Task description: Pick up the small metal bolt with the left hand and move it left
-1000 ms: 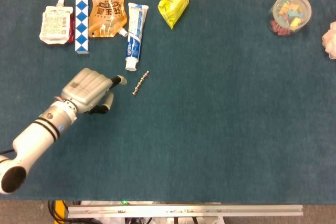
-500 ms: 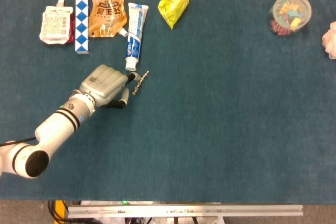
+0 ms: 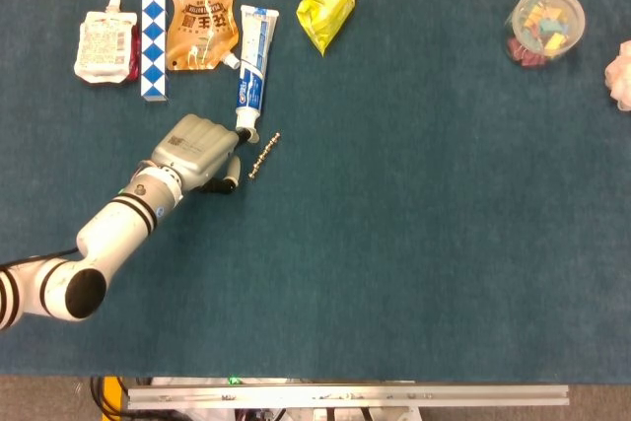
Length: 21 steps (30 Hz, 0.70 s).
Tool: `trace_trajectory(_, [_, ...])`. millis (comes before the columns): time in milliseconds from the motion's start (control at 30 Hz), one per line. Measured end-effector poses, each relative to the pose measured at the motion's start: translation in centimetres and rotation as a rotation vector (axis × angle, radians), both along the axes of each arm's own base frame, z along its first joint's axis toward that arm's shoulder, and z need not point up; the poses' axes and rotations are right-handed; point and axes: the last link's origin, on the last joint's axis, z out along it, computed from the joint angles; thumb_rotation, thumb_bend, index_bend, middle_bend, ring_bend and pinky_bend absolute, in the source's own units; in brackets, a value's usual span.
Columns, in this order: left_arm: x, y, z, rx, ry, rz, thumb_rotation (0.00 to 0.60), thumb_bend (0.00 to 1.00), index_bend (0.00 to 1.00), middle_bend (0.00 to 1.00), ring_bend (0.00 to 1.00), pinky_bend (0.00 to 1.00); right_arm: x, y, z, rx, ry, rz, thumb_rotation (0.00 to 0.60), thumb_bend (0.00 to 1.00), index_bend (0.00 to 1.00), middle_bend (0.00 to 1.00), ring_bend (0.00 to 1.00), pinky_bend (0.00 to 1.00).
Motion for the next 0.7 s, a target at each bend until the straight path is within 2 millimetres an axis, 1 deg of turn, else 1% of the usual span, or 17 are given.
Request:
trace_trajectory(267, [0.1, 0.2, -0.5, -0.007, 0.017, 0.003, 0.364, 0.72, 0.18, 1.00, 0.96, 0.98, -0.2, 0.2, 0.2, -0.008, 0.000, -0.006, 0.600, 0.37, 0.49, 0.45, 0.39, 0.41])
trace_trajectory(467, [0.5, -0.3, -0.8, -0.027, 0.016, -0.009, 0.362, 0.72, 0.18, 1.00, 0.96, 0.98, -0.3, 0.2, 0.1, -0.006, -0.002, -0.008, 0.600, 0.37, 0.49, 0.45, 0.39, 0.41])
trace_trajectory(700, [1.1, -1.4, -0.9, -0.057, 0.016, -0.041, 0.362, 0.72, 0.20, 1.00, 0.96, 0.98, -0.4, 0.2, 0.2, -0.007, -0.001, -0.013, 0.600, 0.37, 0.49, 0.45, 0.39, 0.41])
